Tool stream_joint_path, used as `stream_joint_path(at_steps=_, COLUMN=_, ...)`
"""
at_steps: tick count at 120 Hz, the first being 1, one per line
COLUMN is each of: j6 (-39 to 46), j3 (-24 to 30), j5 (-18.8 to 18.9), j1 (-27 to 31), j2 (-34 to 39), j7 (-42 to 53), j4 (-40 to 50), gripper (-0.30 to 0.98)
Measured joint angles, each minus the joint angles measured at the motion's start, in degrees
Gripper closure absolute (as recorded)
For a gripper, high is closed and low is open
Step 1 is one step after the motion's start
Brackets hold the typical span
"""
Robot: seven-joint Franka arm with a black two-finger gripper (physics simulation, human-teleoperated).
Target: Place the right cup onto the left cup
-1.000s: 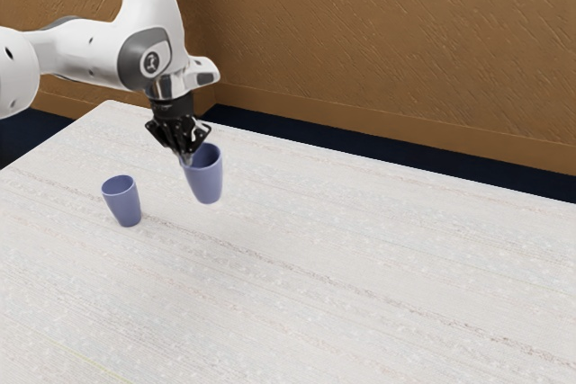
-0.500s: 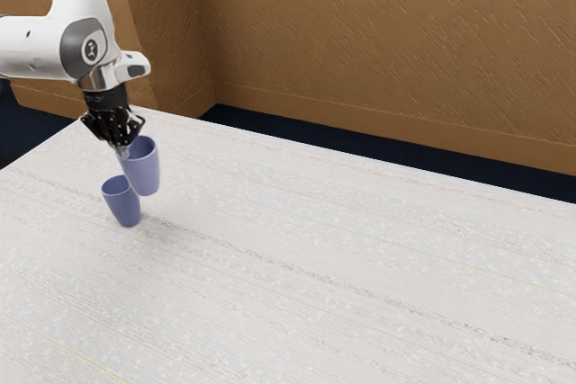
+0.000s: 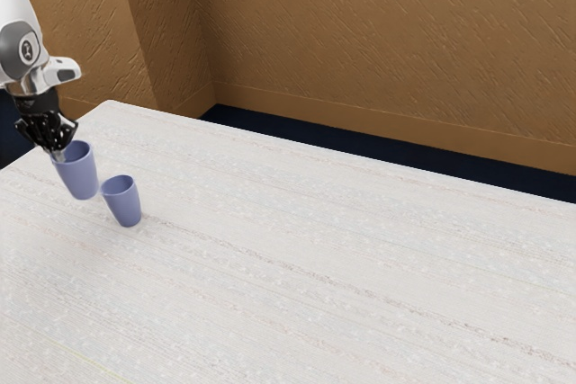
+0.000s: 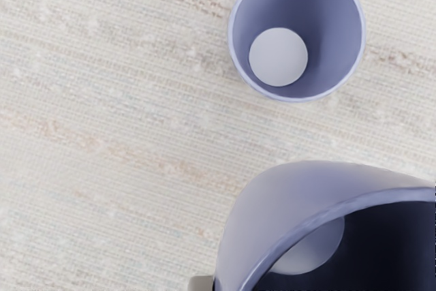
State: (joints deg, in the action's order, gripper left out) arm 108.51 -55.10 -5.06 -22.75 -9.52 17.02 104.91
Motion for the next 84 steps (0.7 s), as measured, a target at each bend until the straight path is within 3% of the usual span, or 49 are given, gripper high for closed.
stream_joint_path(at_steps=33, j6=0.0, j3=0.5, j5=-1.0, j1=2.3, j2=-0.8, j7=3.5, j4=-0.4, gripper=0.79)
stream_joint_path(at_steps=58, j6=-0.1, j3=12.3, j5=-1.7, j1=13.0, j2=-4.5, j7=5.3, j4=-4.8, gripper=0.79)
stream_joint_path(at_steps=84, j6=-1.4, j3=17.5, j5=-1.8, j1=17.2, j2=-8.4, j7=6.6, j4=-10.4, gripper=0.79)
